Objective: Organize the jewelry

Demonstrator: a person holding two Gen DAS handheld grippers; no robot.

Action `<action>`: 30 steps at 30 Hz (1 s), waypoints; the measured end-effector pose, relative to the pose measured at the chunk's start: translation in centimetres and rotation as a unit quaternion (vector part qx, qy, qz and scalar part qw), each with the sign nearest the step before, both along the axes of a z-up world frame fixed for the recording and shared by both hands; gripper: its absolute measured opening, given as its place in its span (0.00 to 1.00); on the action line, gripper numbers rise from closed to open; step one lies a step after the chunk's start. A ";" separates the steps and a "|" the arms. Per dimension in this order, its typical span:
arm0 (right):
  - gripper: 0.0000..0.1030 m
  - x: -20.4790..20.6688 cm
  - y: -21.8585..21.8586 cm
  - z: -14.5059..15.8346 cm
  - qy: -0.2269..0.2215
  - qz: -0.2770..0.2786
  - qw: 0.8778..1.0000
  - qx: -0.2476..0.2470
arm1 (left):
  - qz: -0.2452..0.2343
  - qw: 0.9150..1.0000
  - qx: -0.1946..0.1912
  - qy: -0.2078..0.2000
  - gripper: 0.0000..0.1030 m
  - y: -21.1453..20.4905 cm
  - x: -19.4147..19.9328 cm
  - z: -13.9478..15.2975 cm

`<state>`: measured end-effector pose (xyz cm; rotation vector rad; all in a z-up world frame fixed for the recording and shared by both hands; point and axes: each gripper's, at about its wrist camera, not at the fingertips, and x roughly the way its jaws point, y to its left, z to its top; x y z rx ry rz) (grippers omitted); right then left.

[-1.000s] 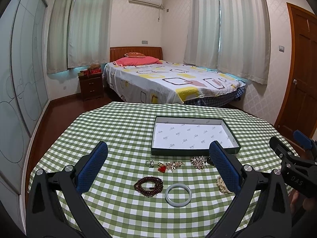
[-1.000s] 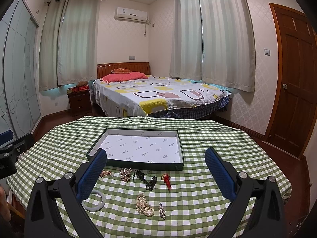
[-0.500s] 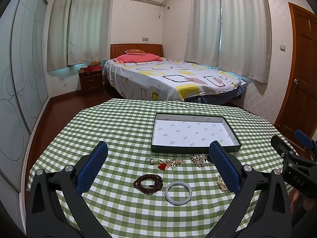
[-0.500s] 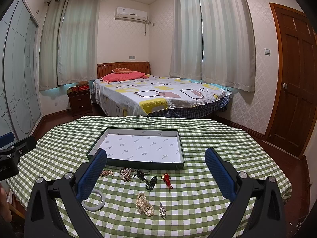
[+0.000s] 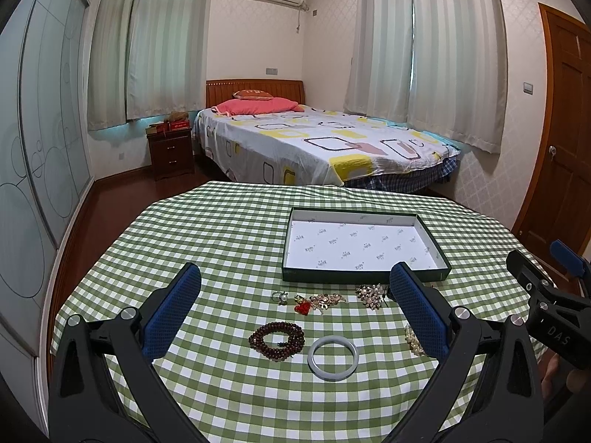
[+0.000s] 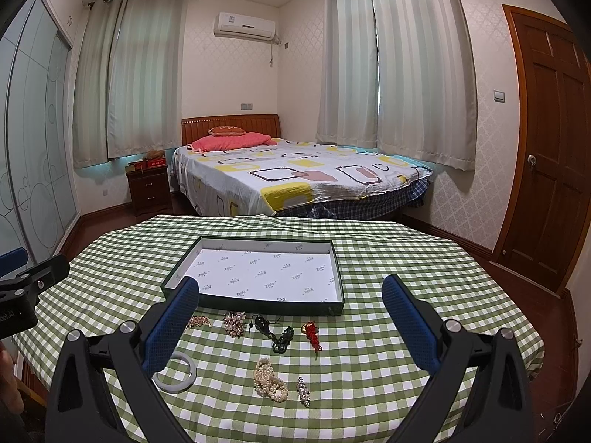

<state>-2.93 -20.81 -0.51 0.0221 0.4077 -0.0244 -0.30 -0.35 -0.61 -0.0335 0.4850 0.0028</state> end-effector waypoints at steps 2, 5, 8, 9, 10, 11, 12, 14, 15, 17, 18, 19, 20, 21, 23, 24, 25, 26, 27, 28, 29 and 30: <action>0.94 0.0 0.0 0.0 0.000 0.000 1.000 0.000 | 0.000 1.000 -0.001 0.001 0.97 0.0 0.0 0.0; 0.94 0.0 0.0 0.1 0.000 0.000 1.000 0.000 | 0.000 1.000 -0.001 0.003 0.97 0.0 0.0 -0.1; 0.94 0.0 0.0 0.0 0.000 0.000 1.000 0.000 | 0.001 1.000 -0.001 0.004 0.97 0.0 0.1 -0.1; 0.94 0.0 0.0 0.0 0.000 0.000 1.000 0.000 | 0.000 1.000 -0.001 0.004 0.97 0.0 0.1 -0.1; 0.94 0.0 0.0 0.0 0.000 0.000 1.000 0.000 | 0.000 1.000 -0.001 0.004 0.97 0.0 0.1 -0.1; 0.94 0.0 0.0 0.0 0.000 0.000 1.000 0.000 | 0.000 1.000 -0.001 0.004 0.97 0.0 0.1 -0.1; 0.94 0.0 0.0 0.0 0.000 0.000 1.000 0.000 | 0.000 1.000 -0.001 0.004 0.97 0.0 0.1 -0.2; 0.94 0.0 0.0 0.0 0.000 0.000 1.000 0.000 | 0.000 1.000 -0.001 0.005 0.97 0.0 0.1 -0.2; 0.94 0.0 0.0 0.0 0.000 0.000 1.000 0.000 | 0.000 1.000 -0.001 0.005 0.97 0.0 0.1 -0.2; 0.94 0.0 0.0 0.0 0.000 0.000 1.000 0.000 | 0.000 1.000 -0.001 0.005 0.97 0.0 0.1 -0.2; 0.94 0.0 0.0 -0.1 0.000 0.000 1.000 0.000 | 0.000 1.000 -0.001 0.005 0.97 0.0 0.1 -0.2; 0.94 0.1 0.0 -0.1 0.000 0.000 1.000 -0.001 | 0.000 1.000 0.000 0.005 0.97 0.0 0.1 -0.2; 0.94 0.0 0.1 0.0 0.000 0.000 1.000 -0.001 | 0.000 1.000 -0.001 0.005 0.97 0.0 0.1 -0.2; 0.94 0.1 0.0 -0.1 0.000 0.000 1.000 0.000 | 0.000 1.000 -0.001 0.005 0.97 0.0 0.1 -0.2; 0.94 0.1 0.0 -0.1 -0.001 -0.001 1.000 -0.001 | 0.000 1.000 0.000 0.007 0.97 0.0 0.2 -0.3; 0.94 0.1 0.1 -0.1 -0.001 -0.001 1.000 -0.001 | 0.000 1.000 -0.001 0.008 0.97 0.0 0.2 -0.4; 0.94 0.1 0.1 -0.1 0.000 -0.001 1.000 -0.001 | 0.000 1.000 -0.001 0.009 0.97 0.0 0.3 -0.6; 0.94 0.0 0.0 -0.2 0.000 -0.001 1.000 -0.001 | 0.000 1.000 -0.001 0.011 0.97 0.1 0.4 -0.7; 0.94 0.1 0.0 -0.4 0.000 -0.001 1.000 -0.001 | 0.001 1.000 -0.001 0.012 0.97 0.1 0.6 -0.8; 0.94 0.2 0.0 -0.6 0.000 -0.001 1.000 0.001 | 0.002 1.000 -0.001 0.013 0.97 0.2 0.7 -1.1; 0.94 0.3 -0.1 -0.9 0.000 -0.001 1.000 0.001 | 0.003 1.000 -0.001 0.015 0.97 0.3 0.9 -1.4; 0.94 0.5 -0.1 -1.1 0.001 -0.002 1.000 0.000 | 0.004 1.000 0.000 0.018 0.97 0.3 1.2 -1.5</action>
